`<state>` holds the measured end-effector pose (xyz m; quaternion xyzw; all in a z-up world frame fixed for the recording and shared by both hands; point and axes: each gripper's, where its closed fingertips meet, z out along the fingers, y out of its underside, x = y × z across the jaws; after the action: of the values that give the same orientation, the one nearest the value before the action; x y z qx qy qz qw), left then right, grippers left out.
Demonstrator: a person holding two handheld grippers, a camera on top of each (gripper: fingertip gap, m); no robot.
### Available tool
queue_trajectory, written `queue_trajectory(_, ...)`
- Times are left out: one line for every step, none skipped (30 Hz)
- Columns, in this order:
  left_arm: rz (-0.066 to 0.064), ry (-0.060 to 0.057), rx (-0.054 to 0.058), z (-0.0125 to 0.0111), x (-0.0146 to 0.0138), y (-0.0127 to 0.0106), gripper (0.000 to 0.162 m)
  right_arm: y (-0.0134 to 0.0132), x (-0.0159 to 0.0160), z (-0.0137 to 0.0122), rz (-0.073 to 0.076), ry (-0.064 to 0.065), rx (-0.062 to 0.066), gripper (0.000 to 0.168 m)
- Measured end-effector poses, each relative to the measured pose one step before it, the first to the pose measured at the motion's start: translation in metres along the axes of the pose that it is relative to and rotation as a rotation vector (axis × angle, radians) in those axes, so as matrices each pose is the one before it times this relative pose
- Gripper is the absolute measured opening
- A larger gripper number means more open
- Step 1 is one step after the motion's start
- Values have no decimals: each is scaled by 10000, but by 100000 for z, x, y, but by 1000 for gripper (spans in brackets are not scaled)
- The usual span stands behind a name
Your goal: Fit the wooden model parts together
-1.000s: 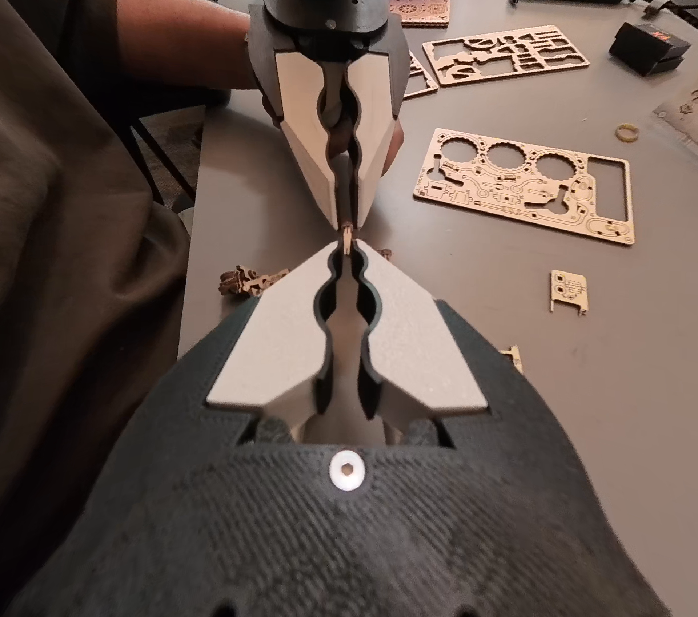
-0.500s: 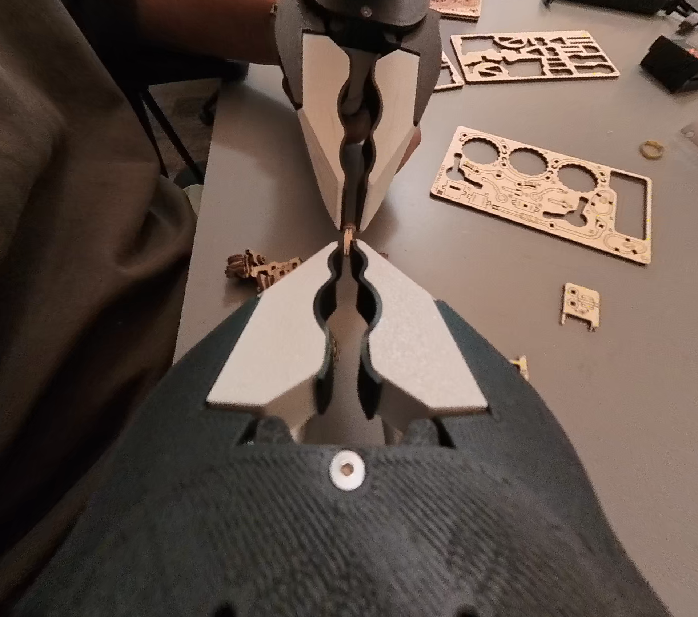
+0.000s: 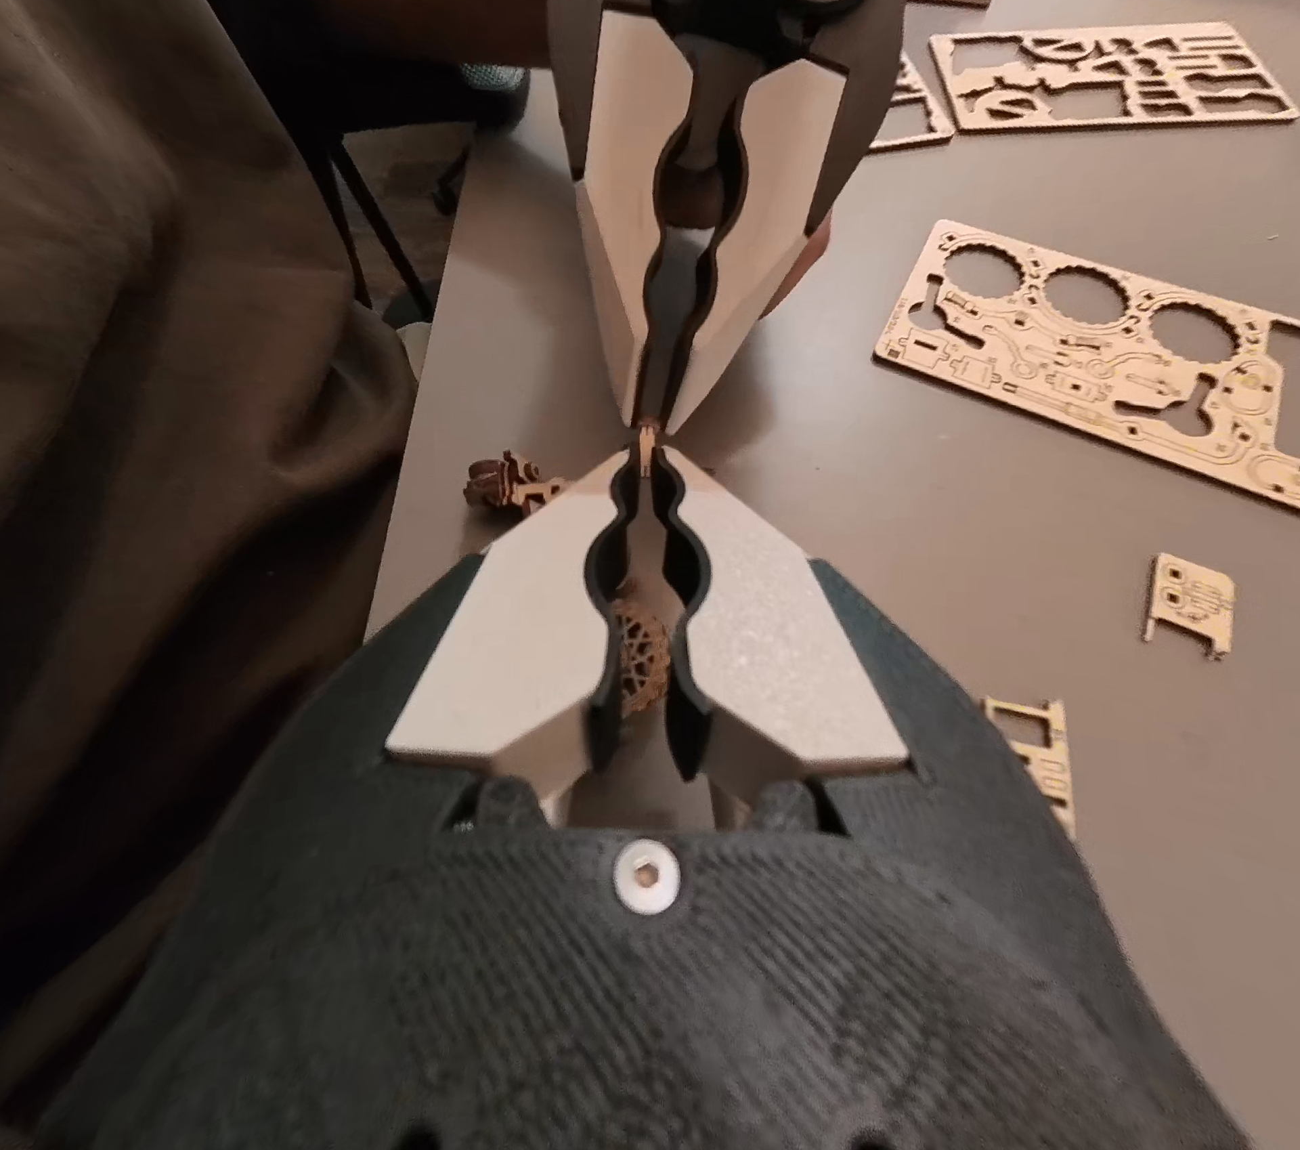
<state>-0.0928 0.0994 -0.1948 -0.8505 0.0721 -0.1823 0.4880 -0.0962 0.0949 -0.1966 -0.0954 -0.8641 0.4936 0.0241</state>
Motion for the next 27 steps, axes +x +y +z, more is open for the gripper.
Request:
queue_trajectory(18, -20, -170, 130, 28, 239, 2, 167, -43, 123, 32, -37, -58, 2)
queue_trajectory(5, -51, -89, 58, -37, 114, 2, 70, 30, 64, 6, 2, -5, 2)
queue_trajectory(-12, -20, -41, -4, -6, 11, 2, -43, -46, -19, 15, -49, 54, 2)
queue_trajectory(-35, 49, 10, -30, 79, -80, 2, -91, -49, -47, -7, -48, 72, 2)
queue_trajectory(-18, 14, 9, -48, 36, -76, 2, -80, -1, -36, -59, 23, 49, 2)
queue_trajectory(-1, -30, -4, -36, -14, -39, 2, -29, 32, 8, -64, 66, 8, 2)
queue_trajectory(-7, -23, -28, -31, -20, 0, 2, 2, -9, 40, -28, 40, -33, 2)
queue_trajectory(-2, -24, -62, 11, -9, 61, 2, 79, 19, 63, 37, 26, -83, 2)
queue_trajectory(52, -85, -125, 74, -46, 133, 2, 136, -21, 73, 69, -16, -104, 2)
queue_trajectory(72, -66, -156, 111, 20, 139, 2, 136, -75, 76, 116, -71, -88, 2)
queue_trajectory(97, -91, -192, 114, 20, 166, 2, 132, 7, 64, 113, -34, -68, 2)
queue_trajectory(128, -165, -179, 93, -73, 127, 2, 106, 37, 67, 109, -15, -57, 2)
queue_trajectory(104, -141, -191, 82, -53, 140, 2, 74, -15, 63, 76, -36, -56, 2)
queue_trajectory(103, -91, -160, 77, 27, 110, 1, 34, -14, 42, 69, -19, -34, 2)
queue_trajectory(102, -131, -160, 73, -37, 126, 1, 8, 45, 8, 60, 23, -21, 1)
queue_trajectory(123, -132, -156, 100, -29, 122, 1, -139, -37, -35, 80, -36, 60, 1)
queue_trajectory(93, -75, -115, 159, 24, 104, 1, -516, -191, -123, 123, -137, 291, 0)
queue_trajectory(-16, 53, 91, 264, 167, -201, 2, -1285, -583, -149, 241, -351, 673, 0)
queue_trajectory(-51, 365, 221, 409, 697, -463, 2, -63, -112, 74, -271, 144, -290, 0)
queue_trajectory(-4, -125, -262, 311, -100, 329, 2, 549, 1014, -210, -906, 1092, -732, 0)
queue_trajectory(24, -9, -130, -98, -70, 321, 2, 214, 777, -482, -505, 745, -272, 0)
queue_trajectory(-309, 9, 366, -422, -218, -401, 2, -374, 349, -588, 166, 148, 352, 0)
queue_trajectory(-176, -18, 238, -393, -275, -178, 2, -174, 474, -535, 276, 71, 299, 0)
queue_trajectory(-41, -111, 57, -297, -415, 52, 2, 202, 811, -444, 171, 215, 56, 0)
queue_trajectory(-14, -115, 114, -241, -398, -81, 2, 101, 944, -401, 177, 254, 119, 0)
queue_trajectory(-77, -53, 172, -222, -296, -205, 2, -133, 969, -391, 279, 250, 291, 0)
queue_trajectory(-76, -101, 99, -219, -338, -66, 2, -5, 715, -308, 328, 90, 234, 0)
